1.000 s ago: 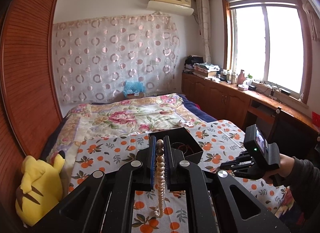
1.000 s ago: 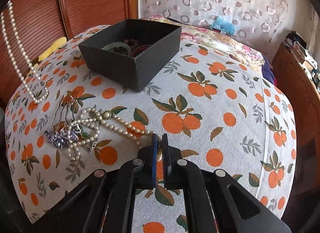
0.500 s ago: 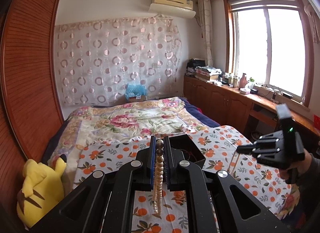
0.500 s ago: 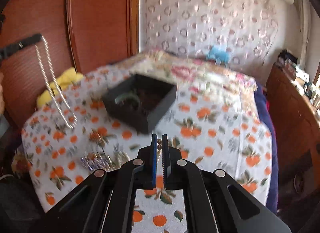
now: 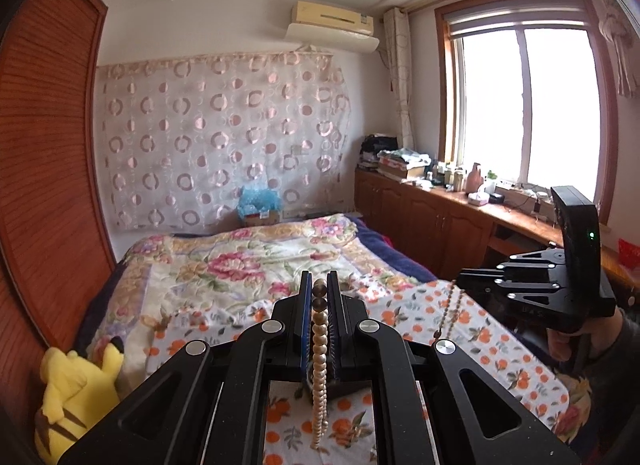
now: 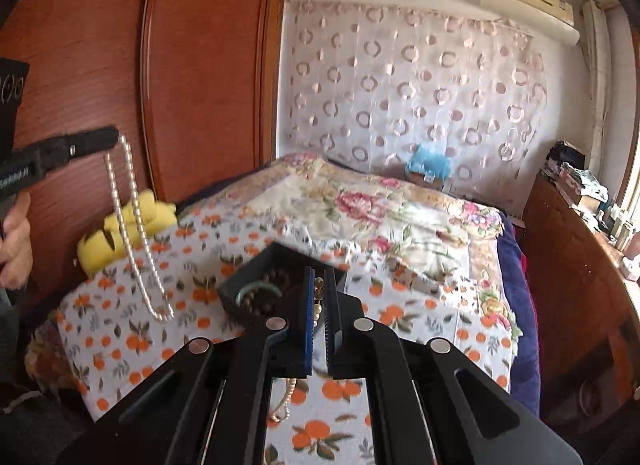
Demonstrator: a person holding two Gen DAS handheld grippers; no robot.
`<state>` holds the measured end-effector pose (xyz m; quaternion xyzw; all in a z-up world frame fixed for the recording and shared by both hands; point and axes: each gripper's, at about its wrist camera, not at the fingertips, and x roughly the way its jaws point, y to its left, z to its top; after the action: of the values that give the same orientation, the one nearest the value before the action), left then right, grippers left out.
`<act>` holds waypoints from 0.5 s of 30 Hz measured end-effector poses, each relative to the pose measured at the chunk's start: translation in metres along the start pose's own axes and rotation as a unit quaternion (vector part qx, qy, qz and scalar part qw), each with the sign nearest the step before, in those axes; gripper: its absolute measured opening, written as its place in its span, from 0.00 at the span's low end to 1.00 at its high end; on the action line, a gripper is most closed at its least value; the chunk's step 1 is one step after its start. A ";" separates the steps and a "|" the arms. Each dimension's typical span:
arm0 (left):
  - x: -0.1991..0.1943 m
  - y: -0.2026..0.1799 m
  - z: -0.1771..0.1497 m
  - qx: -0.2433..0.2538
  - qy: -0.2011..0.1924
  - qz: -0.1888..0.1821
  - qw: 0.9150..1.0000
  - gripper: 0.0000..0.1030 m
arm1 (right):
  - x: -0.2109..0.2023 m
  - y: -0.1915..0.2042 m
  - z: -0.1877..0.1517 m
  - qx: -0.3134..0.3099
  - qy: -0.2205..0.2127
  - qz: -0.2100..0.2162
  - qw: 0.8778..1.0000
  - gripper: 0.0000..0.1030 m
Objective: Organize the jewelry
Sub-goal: 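Carry the pearl strand toward the box with the right tool while the left lowers its pearls in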
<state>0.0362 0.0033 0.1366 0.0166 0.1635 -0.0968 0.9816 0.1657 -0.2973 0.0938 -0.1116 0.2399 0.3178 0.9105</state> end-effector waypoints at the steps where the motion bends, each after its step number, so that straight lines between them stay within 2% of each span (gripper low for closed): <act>1: 0.001 -0.003 0.005 0.005 -0.004 0.002 1.000 0.06 | -0.001 -0.001 0.005 0.001 -0.005 -0.001 1.000 0.05; 8: 0.014 -0.010 0.023 0.016 -0.008 0.007 1.000 0.06 | -0.001 -0.005 0.038 -0.001 -0.029 -0.012 0.999 0.05; 15: 0.043 -0.007 0.034 0.004 0.011 0.002 1.000 0.06 | 0.007 -0.023 0.055 0.021 -0.031 -0.013 0.999 0.05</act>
<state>0.0852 -0.0140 0.1548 0.0220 0.1740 -0.0951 0.9799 0.2047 -0.2918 0.1387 -0.0861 0.2169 0.3039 0.9237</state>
